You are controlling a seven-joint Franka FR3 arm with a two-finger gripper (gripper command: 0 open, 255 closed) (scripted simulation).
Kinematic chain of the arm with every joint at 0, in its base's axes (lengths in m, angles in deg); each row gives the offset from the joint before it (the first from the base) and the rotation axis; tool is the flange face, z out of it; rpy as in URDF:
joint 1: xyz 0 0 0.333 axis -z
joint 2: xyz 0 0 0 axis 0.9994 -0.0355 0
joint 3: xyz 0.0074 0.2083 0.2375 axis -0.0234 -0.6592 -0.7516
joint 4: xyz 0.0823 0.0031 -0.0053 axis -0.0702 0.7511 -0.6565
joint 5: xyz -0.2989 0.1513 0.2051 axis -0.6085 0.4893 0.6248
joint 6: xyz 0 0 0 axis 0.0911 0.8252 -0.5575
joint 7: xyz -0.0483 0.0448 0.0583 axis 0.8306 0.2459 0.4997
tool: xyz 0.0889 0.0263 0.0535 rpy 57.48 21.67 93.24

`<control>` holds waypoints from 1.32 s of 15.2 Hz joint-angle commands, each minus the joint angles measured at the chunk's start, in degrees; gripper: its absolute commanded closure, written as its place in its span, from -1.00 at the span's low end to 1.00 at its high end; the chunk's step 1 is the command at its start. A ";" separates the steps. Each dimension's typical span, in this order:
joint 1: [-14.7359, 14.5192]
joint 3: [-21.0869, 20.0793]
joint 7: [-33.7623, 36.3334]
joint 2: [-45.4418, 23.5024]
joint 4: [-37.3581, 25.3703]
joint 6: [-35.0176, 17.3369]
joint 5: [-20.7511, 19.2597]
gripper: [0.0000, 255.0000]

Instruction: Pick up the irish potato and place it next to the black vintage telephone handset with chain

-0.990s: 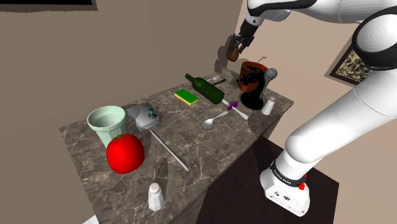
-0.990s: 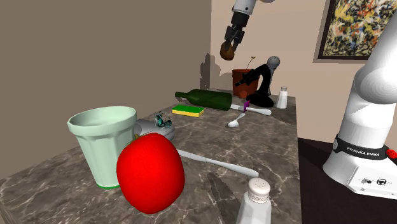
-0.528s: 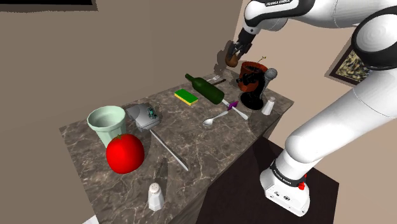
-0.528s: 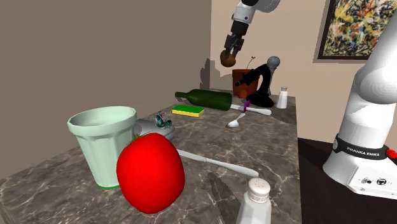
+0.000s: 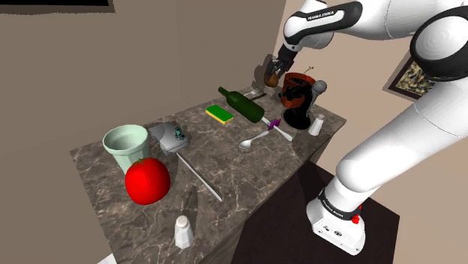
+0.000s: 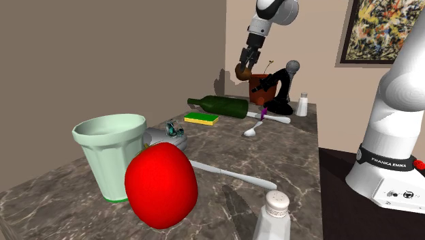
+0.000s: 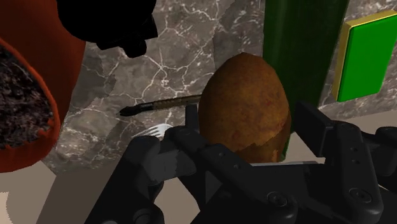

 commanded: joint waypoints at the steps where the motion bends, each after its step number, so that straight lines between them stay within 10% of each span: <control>1: -0.03 0.05 -0.28 -0.28 1.29 -1.59 0.21 1.00; 20: -0.73 0.64 -4.39 -6.74 9.77 -16.18 4.25 1.00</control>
